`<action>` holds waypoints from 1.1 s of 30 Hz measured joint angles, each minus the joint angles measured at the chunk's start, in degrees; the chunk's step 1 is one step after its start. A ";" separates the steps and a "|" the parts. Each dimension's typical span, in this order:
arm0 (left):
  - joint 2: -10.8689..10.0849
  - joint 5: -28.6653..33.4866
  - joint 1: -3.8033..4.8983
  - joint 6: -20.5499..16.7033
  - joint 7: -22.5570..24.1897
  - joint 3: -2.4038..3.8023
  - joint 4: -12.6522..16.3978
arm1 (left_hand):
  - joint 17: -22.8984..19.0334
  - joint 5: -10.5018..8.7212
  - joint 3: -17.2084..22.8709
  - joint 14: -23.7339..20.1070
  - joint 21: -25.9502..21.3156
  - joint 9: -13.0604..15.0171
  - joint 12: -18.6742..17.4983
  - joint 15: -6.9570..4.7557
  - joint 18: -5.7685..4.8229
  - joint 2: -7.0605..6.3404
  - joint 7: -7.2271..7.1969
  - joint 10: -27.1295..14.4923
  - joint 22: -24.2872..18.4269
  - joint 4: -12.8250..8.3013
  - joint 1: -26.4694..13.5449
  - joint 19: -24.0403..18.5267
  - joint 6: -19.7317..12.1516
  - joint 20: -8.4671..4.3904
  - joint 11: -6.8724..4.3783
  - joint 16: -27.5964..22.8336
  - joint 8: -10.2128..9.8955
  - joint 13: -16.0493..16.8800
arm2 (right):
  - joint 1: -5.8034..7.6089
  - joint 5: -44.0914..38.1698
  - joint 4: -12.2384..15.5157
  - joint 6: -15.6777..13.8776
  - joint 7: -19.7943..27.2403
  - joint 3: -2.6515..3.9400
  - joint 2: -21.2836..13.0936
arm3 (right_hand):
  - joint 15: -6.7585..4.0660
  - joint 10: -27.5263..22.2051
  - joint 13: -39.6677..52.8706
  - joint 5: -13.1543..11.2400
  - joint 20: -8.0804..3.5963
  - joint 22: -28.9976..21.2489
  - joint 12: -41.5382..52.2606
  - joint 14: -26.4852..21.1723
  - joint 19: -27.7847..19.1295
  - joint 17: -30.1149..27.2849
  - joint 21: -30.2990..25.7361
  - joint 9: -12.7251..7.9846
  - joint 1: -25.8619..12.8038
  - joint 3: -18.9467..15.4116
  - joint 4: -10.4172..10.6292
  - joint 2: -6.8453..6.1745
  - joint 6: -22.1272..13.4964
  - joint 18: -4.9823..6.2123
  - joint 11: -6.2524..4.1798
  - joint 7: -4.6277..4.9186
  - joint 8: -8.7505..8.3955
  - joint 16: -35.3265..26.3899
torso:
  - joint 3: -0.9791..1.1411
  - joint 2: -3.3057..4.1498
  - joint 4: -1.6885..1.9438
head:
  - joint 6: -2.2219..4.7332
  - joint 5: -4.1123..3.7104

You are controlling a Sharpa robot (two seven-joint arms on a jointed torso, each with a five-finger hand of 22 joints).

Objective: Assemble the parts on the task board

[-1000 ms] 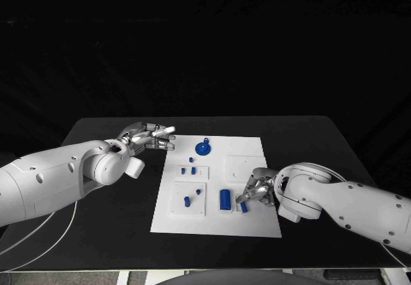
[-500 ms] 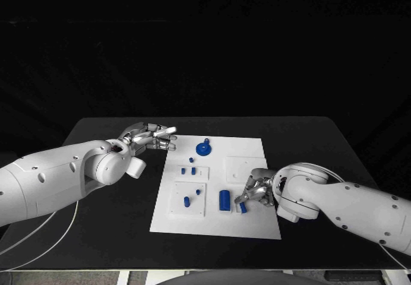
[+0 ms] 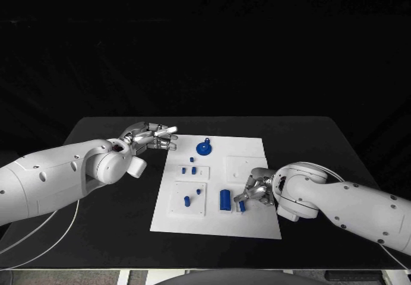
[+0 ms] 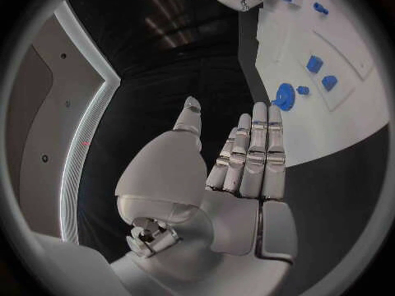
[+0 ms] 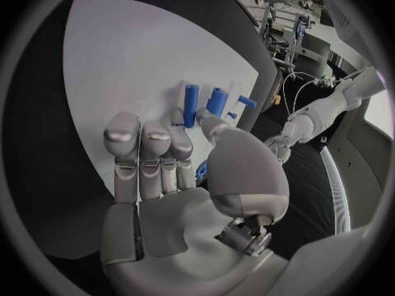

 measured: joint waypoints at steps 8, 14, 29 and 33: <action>0.01 -0.04 0.00 0.03 -0.07 0.00 -0.01 | 0.00 0.00 0.00 0.00 0.00 0.00 0.00 0.00 -0.01 0.00 0.00 0.00 0.00 0.00 0.00 0.00 0.00 0.00 0.00 0.00 0.00 0.00 | -0.05 -0.66 0.04 0.87 -0.30 -0.13 0.14 | 0.00 -0.01 -0.01 -0.22 -0.21 0.00 -0.19 0.00 0.22 0.13 -0.20 0.09 -1.74 -0.71 3.48 -1.74 0.54 0.00 -0.02 -0.03 0.02 0.00 | 0.04 0.00 -0.02 | -0.04 0.03; 0.03 -0.07 0.00 0.05 -0.12 -0.01 -0.03 | 0.00 0.00 0.00 -0.21 0.00 0.00 0.00 0.20 0.00 0.00 0.00 0.00 -0.06 0.00 0.00 0.00 0.00 0.00 0.00 0.00 0.00 0.00 | -0.02 -0.92 0.08 1.39 -0.40 -0.09 0.22 | 0.01 -0.01 -0.05 -0.22 -0.21 0.00 -0.56 0.00 0.22 0.32 -0.39 -0.22 -0.72 -4.05 6.82 -2.68 0.80 0.00 -0.01 0.04 0.03 -0.06 | 0.04 0.00 -0.02 | -0.10 0.04; 0.03 -0.12 0.00 0.07 -0.18 -0.01 -0.05 | 0.00 0.00 0.00 -0.20 0.00 0.00 0.00 0.20 0.00 0.00 0.00 0.00 -0.06 0.00 0.00 0.00 0.00 0.00 0.00 0.00 0.00 0.00 | 0.03 -1.38 0.15 2.14 -0.52 -0.06 0.32 | 0.01 -0.01 0.12 -0.22 -0.21 0.00 -0.84 -0.01 0.21 0.48 -0.66 -0.32 -0.27 -5.53 8.62 -3.13 0.83 0.00 -0.01 0.04 0.04 -0.50 | 0.03 0.00 0.00 | -0.20 0.12; 0.03 -0.14 0.00 0.07 -0.20 -0.01 -0.06 | 0.00 0.00 0.00 -0.21 0.00 0.00 0.00 0.20 0.00 0.00 0.00 0.00 -0.06 0.00 0.00 0.00 0.00 0.00 0.00 0.00 0.00 0.00 | 0.01 -1.41 0.23 2.15 -0.45 -0.09 0.21 | 0.01 -0.01 0.12 -0.22 -0.21 0.00 -0.84 -0.01 0.21 0.51 -0.66 -0.32 0.12 -5.54 8.63 -3.48 0.83 0.00 -0.01 0.04 0.04 -0.51 | 0.04 0.00 -0.01 | -0.20 0.12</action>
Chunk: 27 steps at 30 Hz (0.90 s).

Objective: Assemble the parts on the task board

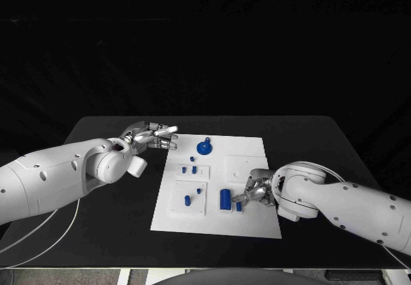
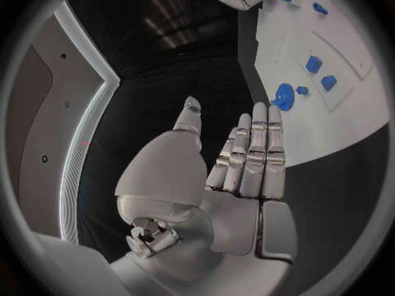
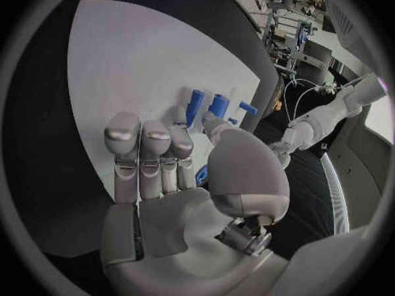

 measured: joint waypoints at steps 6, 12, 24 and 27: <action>0.00 -0.03 0.00 0.00 -0.03 0.00 0.00 | 0.00 0.00 0.00 0.00 0.00 0.00 0.00 0.00 0.00 0.00 0.00 0.00 0.00 0.00 0.00 0.00 0.00 0.00 0.00 0.00 0.00 0.00 | -0.04 0.14 0.06 0.13 0.46 -0.04 -0.33 | 0.00 0.00 -0.03 0.00 0.00 0.00 -0.63 0.00 0.00 -0.04 -0.71 0.00 1.66 -0.68 -1.66 0.44 -0.04 0.00 0.00 0.02 0.00 -0.39 | 0.00 0.01 -0.01 | -0.01 -0.07; -0.04 -0.09 0.00 0.00 -0.07 0.00 0.00 | 0.00 0.00 0.00 0.00 0.00 0.00 0.00 0.00 0.00 0.00 0.00 0.00 0.00 0.00 0.00 0.00 0.00 0.00 0.00 0.00 0.00 0.00 | -0.05 0.58 0.02 0.63 1.39 -0.04 -0.68 | 0.00 0.00 -0.09 0.00 0.00 0.00 -0.73 0.00 0.00 0.00 -0.88 0.01 4.29 -4.88 -5.50 3.07 -0.25 0.00 0.00 0.21 0.01 -0.39 | 0.02 0.02 -0.01 | -0.10 -0.12; -0.03 -0.18 0.00 0.01 -0.12 0.00 0.04 | 0.00 0.00 0.00 0.00 0.00 0.00 0.00 0.00 0.00 0.00 0.00 -0.20 -0.06 0.00 0.00 0.00 0.00 0.00 0.20 0.00 0.00 0.00 | -0.03 0.85 -0.80 1.17 2.46 0.01 -0.32 | 0.05 0.00 -0.09 0.00 0.00 0.04 -0.72 -0.05 0.00 0.48 -0.87 0.02 6.08 -8.15 -10.39 6.53 -0.19 0.00 0.00 0.22 0.10 -0.67 | 0.00 0.03 0.05 | -0.11 -0.24; -0.04 -0.20 0.00 0.01 -0.14 0.00 0.05 | 0.00 0.00 0.00 0.00 0.00 0.00 0.00 0.00 0.00 0.00 0.00 -0.20 -0.06 0.00 0.00 0.00 0.00 0.00 0.20 0.00 0.00 0.00 | -0.04 0.68 -1.00 1.17 2.61 0.01 -0.08 | 0.05 0.00 -0.09 0.00 0.00 0.04 -0.72 -0.05 0.00 0.55 -0.87 0.04 6.41 -8.97 -11.89 7.93 -0.12 0.00 0.01 0.24 0.09 -0.67 | -0.04 0.04 0.05 | -0.11 -0.25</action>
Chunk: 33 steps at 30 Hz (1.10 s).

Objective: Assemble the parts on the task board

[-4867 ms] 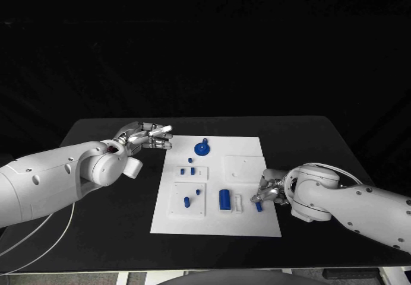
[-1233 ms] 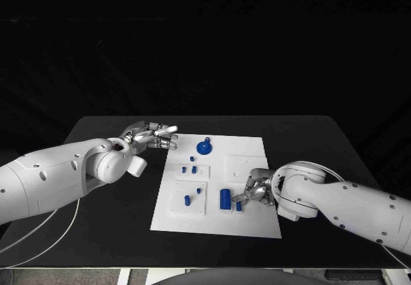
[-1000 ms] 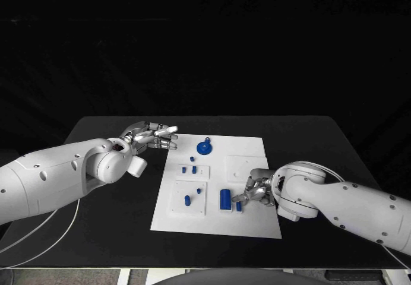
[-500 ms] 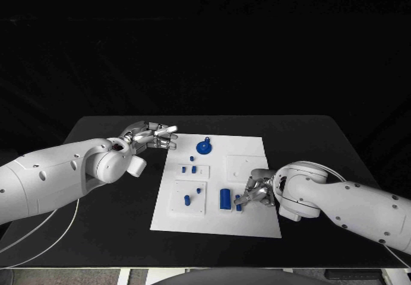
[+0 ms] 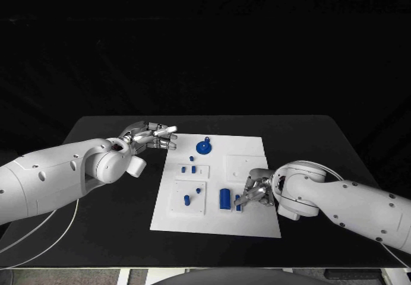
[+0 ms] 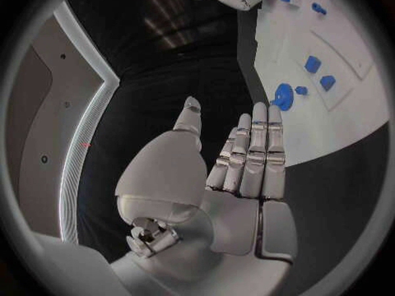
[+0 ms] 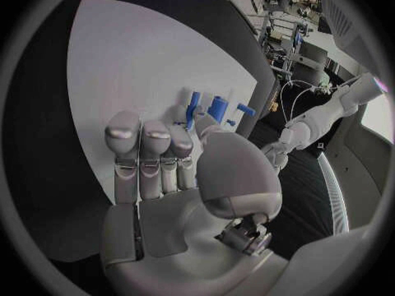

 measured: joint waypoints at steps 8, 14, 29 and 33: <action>0.01 -0.03 0.00 0.00 -0.05 -0.01 0.02 | 0.00 0.00 0.00 0.00 0.00 0.00 0.00 0.00 0.01 0.00 0.00 0.00 0.00 0.00 0.00 0.00 0.00 0.00 0.00 0.00 0.00 0.00 | -0.03 -0.50 -0.32 -0.01 0.43 -0.02 0.23 | -0.20 0.00 0.00 -0.01 0.00 -0.01 0.00 0.20 0.00 0.15 0.00 0.04 0.74 -1.14 -2.82 1.96 0.09 0.00 0.01 -0.26 0.00 0.00 | 0.00 -0.02 0.01 | -0.03 0.04; 0.01 -0.05 0.00 0.00 -0.08 -0.01 0.02 | 0.00 0.00 0.00 0.00 0.00 0.00 0.00 0.00 0.00 0.00 0.00 0.00 0.01 0.00 0.00 0.00 0.00 0.00 0.00 0.00 0.00 0.00 | -0.05 -0.71 -0.47 -0.01 0.77 -0.03 0.30 | -0.20 0.01 0.00 -0.02 0.00 -0.01 0.00 0.20 0.00 0.23 0.00 0.06 -0.05 -2.97 -4.65 3.64 0.19 0.00 0.01 -0.33 0.00 0.00 | 0.00 -0.03 -0.01 | 0.05 0.05; 0.14 -0.08 0.00 -0.11 -0.01 -0.02 -0.34 | 0.06 0.00 0.00 0.00 0.00 0.00 0.00 0.00 0.00 0.00 0.00 0.00 -0.04 0.00 0.00 0.00 0.00 0.00 0.00 0.00 0.00 0.00 | -0.01 0.41 0.18 -0.78 1.48 0.14 -1.13 | -0.02 -1.14 0.07 3.22 0.15 -0.02 0.15 0.02 -0.11 -0.31 -0.92 0.06 -5.91 -13.23 9.34 -1.97 -4.52 0.00 1.14 -1.23 -0.12 -0.24 | 0.04 -0.09 -0.04 | 0.82 0.08; 0.15 -0.08 0.00 -0.26 0.16 -0.02 -0.56 | 0.06 0.00 0.00 0.00 0.00 0.00 0.00 0.00 0.00 0.00 0.00 0.00 -0.04 0.00 0.00 0.00 0.00 0.00 0.00 0.00 0.00 0.00 | 0.79 1.00 -0.33 -0.80 1.50 1.08 -1.54 | 0.00 -1.35 -0.68 2.07 0.43 -0.02 0.34 0.00 0.00 -0.81 -1.83 0.18 -5.02 -13.67 14.62 -3.42 -8.47 0.00 1.35 1.95 -0.95 -0.57 | 0.04 -0.12 -0.10 | 1.15 -0.01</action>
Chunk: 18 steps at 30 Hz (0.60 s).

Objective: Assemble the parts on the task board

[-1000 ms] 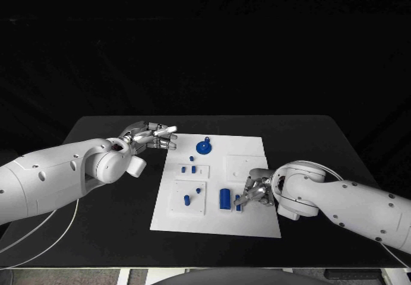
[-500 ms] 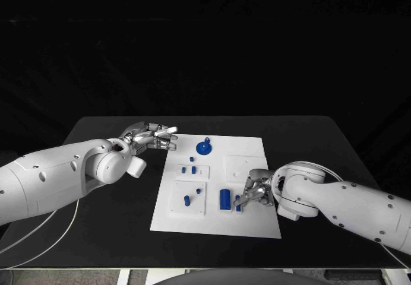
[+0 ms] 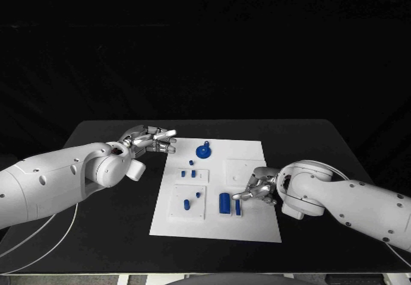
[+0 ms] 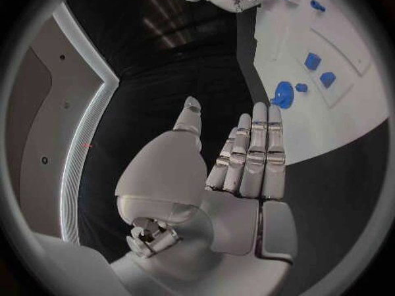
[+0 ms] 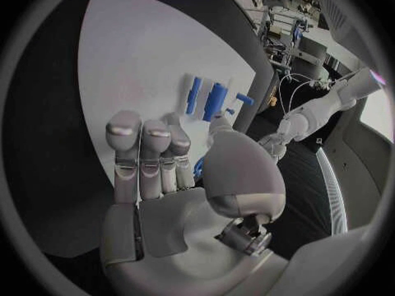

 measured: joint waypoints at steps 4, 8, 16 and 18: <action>0.00 0.00 0.00 -0.37 0.33 0.01 -0.16 | -0.01 0.00 0.00 0.00 0.23 0.00 0.00 0.00 0.00 0.00 -0.12 0.00 0.00 0.00 0.00 0.00 0.12 0.00 0.00 0.00 0.00 0.04 | 0.80 0.75 -1.47 -0.03 -0.05 1.34 -0.32 | 0.00 0.00 -0.28 -0.69 0.00 0.00 0.00 0.00 0.00 -0.13 -0.17 0.45 0.25 0.26 1.95 -0.78 -0.14 0.01 0.00 0.20 0.46 -0.03 | 0.01 -0.06 -0.03 | 0.59 -0.08; 0.16 0.07 0.01 -1.04 0.83 0.03 -0.71 | -0.01 0.00 0.00 0.00 0.23 0.00 0.00 0.00 0.00 0.00 -0.20 0.06 0.00 0.00 0.00 0.00 0.62 0.00 -0.05 0.00 0.00 0.05 | 2.30 2.33 -3.12 -1.31 0.59 2.45 -0.21 | 0.11 -0.10 -0.70 0.42 0.00 0.00 0.00 -0.12 0.00 -0.56 -1.61 0.45 0.27 0.14 1.82 -0.76 -0.15 0.00 0.11 0.21 0.46 -0.48 | 0.10 -0.07 -0.03 | 1.38 0.05; 1.57 1.38 0.49 -4.22 2.29 0.04 -2.01 | 0.07 0.00 -0.14 0.21 0.23 0.13 0.00 -0.21 0.00 1.40 -0.74 1.60 0.01 -0.92 1.40 0.00 5.52 0.00 -0.70 0.00 0.00 0.04 | 6.37 7.79 -12.87 -10.56 9.78 3.36 2.50 | 0.37 -1.77 -3.14 -0.83 0.24 -0.01 -2.93 -1.47 -0.53 -5.19 -11.60 1.17 2.63 -2.05 -5.53 5.10 1.52 0.00 0.15 -0.07 0.46 -5.58 | 0.18 -0.40 -0.21 | 4.09 -0.46; 2.06 1.96 0.77 -5.32 2.66 0.04 -2.32 | 0.07 0.00 -0.55 0.21 0.23 0.18 0.00 -0.21 0.00 1.59 -0.94 1.96 0.01 -1.33 1.59 0.00 7.15 0.00 -0.93 0.00 0.00 0.04 | 6.71 9.18 -15.99 -12.72 13.24 3.36 3.49 | 0.69 -5.25 -7.96 -1.65 0.47 -0.81 -10.01 -3.19 -3.00 -7.74 -22.98 1.25 4.82 -1.58 -7.70 6.76 1.78 0.00 0.37 0.06 0.45 -8.55 | 0.15 -0.58 -0.24 | 4.76 -0.66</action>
